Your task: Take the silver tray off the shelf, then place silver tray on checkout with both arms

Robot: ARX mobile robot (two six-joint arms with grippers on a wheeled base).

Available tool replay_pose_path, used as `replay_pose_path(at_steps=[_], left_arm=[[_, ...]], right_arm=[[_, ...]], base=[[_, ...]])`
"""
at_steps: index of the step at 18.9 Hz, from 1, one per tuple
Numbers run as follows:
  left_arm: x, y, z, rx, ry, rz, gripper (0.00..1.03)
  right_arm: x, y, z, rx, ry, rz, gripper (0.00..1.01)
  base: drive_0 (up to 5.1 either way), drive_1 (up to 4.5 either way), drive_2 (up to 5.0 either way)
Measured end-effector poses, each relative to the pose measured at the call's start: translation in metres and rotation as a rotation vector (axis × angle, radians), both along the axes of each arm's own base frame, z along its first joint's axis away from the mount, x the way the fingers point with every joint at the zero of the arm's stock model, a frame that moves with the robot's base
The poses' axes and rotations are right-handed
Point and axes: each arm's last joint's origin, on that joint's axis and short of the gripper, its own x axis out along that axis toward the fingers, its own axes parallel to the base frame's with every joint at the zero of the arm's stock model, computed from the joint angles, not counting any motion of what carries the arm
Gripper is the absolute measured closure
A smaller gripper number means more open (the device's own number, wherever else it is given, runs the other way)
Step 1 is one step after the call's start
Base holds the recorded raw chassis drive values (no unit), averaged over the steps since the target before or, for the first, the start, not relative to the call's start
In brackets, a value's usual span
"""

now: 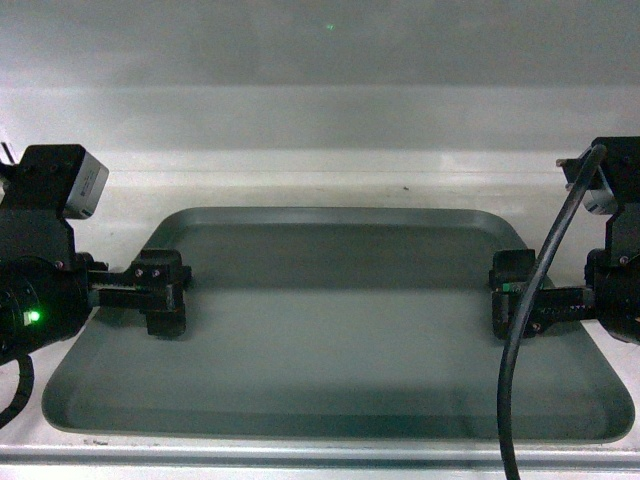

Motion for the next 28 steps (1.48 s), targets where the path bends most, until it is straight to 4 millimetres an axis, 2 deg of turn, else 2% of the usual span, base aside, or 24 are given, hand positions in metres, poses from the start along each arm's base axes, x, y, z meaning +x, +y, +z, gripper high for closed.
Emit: replay_pose_path(at_steps=[1,9,10,17,20,22,23,24,28], left_arm=[[0.0,-0.001,0.0,-0.001,-0.003,-0.004,0.15],[0.0,-0.004,0.002,-0.007,-0.021,-0.017,0.78],[0.0,-0.004,0.002,-0.008,-0.019,-0.014,0.83],[0.0,0.0,0.003,-0.083,-0.007,0.024,0.98],[-0.001,0.002,0.006,-0.135,-0.001,0.044,0.99],[-0.006,-0.004,0.011,-0.138,-0.006,0.042,1.0],[-0.008,-0.007,0.02,-0.138,-0.018,0.036,1.0],[-0.011,-0.01,0.032,-0.14,-0.037,0.031,1.0],[-0.015,-0.013,0.044,-0.142,-0.046,0.022,1.0]], right_arm=[[0.0,0.0,0.0,-0.001,0.0,-0.005,0.06],[0.001,0.002,0.0,0.015,-0.003,-0.017,0.72],[0.002,0.002,0.001,0.017,-0.008,-0.017,0.77],[0.002,0.005,0.002,0.028,-0.018,-0.02,0.96],[0.002,0.005,0.002,0.061,-0.018,-0.035,0.99],[0.002,0.004,0.004,0.049,-0.023,-0.049,0.99],[0.0,0.002,0.011,0.028,-0.027,-0.051,0.99],[-0.002,-0.001,0.027,0.02,-0.054,-0.055,0.99],[-0.009,-0.004,0.047,-0.001,-0.062,-0.055,0.99]], base=[[0.0,0.0,0.0],[0.0,0.0,0.0],[0.0,0.0,0.0],[0.0,0.0,0.0],[0.0,0.0,0.0],[0.0,0.0,0.0],[0.0,0.0,0.0],[0.0,0.0,0.0],[0.0,0.0,0.0]])
